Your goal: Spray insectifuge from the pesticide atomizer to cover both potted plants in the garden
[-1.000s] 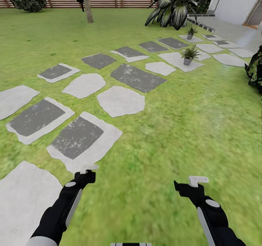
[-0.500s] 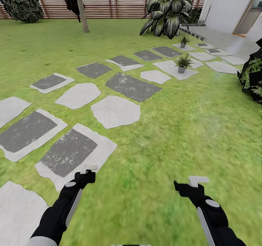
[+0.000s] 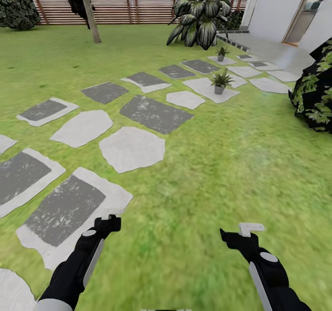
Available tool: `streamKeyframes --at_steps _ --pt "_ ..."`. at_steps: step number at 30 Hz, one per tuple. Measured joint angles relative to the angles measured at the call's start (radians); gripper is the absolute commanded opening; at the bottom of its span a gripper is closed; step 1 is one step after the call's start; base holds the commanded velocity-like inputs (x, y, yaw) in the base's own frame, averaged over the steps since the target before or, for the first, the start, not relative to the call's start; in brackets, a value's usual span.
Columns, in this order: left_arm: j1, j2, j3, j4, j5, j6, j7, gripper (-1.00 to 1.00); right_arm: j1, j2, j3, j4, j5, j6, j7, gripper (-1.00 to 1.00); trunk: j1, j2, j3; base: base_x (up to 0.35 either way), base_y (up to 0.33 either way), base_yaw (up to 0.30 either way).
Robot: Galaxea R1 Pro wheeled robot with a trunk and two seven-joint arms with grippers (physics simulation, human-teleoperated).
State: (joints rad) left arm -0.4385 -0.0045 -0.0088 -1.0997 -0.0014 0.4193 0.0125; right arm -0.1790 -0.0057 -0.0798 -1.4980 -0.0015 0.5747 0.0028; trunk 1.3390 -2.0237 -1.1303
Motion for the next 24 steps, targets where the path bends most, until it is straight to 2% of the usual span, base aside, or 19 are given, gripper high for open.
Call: streamKeyframes --at_steps 4,19,24 --pt "0.0 0.0 0.0 0.0 0.002 0.0 0.0 -1.0 0.0 0.001 0.0 0.0 0.001 0.0 0.0 1.0 0.0 0.0 0.0 0.28 -0.177 -0.275" --pt "0.0 0.0 0.0 0.0 0.003 0.0 0.0 -1.0 0.0 0.003 0.002 0.001 0.007 0.0 0.001 1.0 0.0 0.0 0.0 0.337 -0.012 -0.016" --pt "0.0 -0.002 0.0 0.0 0.003 0.0 0.0 -1.0 0.0 0.003 0.002 0.001 0.007 0.001 0.001 1.0 0.0 0.0 0.0 0.341 0.0 -0.206"
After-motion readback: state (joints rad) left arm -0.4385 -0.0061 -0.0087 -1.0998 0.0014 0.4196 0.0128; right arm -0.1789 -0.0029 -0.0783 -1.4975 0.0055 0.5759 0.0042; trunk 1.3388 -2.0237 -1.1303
